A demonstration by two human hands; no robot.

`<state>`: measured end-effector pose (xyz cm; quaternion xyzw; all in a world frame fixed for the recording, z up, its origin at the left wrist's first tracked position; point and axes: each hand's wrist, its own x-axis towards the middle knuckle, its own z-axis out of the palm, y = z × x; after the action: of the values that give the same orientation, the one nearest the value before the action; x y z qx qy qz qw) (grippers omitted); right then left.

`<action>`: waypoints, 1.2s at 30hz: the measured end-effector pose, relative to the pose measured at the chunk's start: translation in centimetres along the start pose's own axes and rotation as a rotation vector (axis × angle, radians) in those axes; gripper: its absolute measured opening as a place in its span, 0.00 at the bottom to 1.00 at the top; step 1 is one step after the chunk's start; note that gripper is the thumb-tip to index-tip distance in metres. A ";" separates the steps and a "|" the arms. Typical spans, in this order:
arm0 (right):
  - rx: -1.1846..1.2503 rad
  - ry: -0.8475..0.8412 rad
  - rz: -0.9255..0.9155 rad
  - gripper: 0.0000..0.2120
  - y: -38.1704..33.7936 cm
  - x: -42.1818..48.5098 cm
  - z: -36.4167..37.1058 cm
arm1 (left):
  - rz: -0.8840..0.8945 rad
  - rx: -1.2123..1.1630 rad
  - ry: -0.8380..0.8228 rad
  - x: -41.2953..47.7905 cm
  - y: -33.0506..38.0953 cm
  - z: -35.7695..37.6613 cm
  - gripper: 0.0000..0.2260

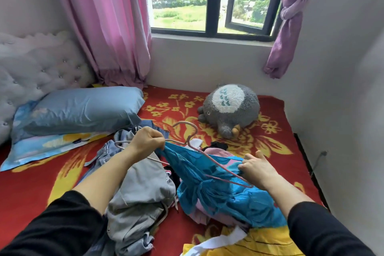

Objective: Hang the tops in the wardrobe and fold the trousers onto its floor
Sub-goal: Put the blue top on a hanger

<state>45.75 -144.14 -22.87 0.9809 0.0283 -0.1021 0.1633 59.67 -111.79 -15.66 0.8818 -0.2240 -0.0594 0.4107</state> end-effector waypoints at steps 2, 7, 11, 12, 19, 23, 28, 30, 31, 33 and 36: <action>0.001 0.001 0.052 0.11 1.2 -0.9 -0.1 | -0.025 -0.044 0.016 0.4 -0.3 0.4 0.09; 0.095 -0.051 0.198 0.09 3.6 -2.6 -0.2 | -0.032 -0.176 0.004 1.2 0.5 1.8 0.09; 0.156 -0.001 0.228 0.09 5.2 -4.3 0.2 | -0.046 -0.359 -0.019 1.7 1.0 2.4 0.10; 0.149 0.027 0.223 0.09 5.4 -4.6 0.5 | -0.050 -0.399 -0.004 1.9 0.9 2.5 0.14; 0.743 0.157 0.540 0.06 4.7 -5.1 -0.3 | 0.007 -0.378 -0.058 1.7 1.4 3.7 0.12; 0.718 0.168 0.686 0.10 4.6 -4.9 -0.5 | 0.089 -0.348 -0.244 1.4 2.6 3.6 0.07; 0.631 0.162 0.695 0.07 5.1 -5.8 0.1 | 0.103 -0.403 -0.233 1.6 3.2 4.0 0.17; 0.448 0.104 0.608 0.07 5.2 -6.2 0.4 | 0.066 -0.433 -0.154 1.8 3.0 4.2 0.19; 0.372 0.092 0.565 0.09 5.2 -6.4 0.5 | 0.048 -0.431 -0.139 1.9 2.8 4.3 0.19; 0.284 0.101 0.491 0.12 5.4 -6.6 0.5 | 0.030 -0.421 -0.114 1.8 2.5 4.5 0.21; 0.172 0.085 0.388 0.14 5.3 -6.8 0.5 | -0.043 -0.426 0.003 1.9 2.0 4.8 0.21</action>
<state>39.44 -149.44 -20.22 0.9817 -0.1631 -0.0295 0.0942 59.31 -117.09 -17.13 0.7798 -0.1869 -0.1129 0.5867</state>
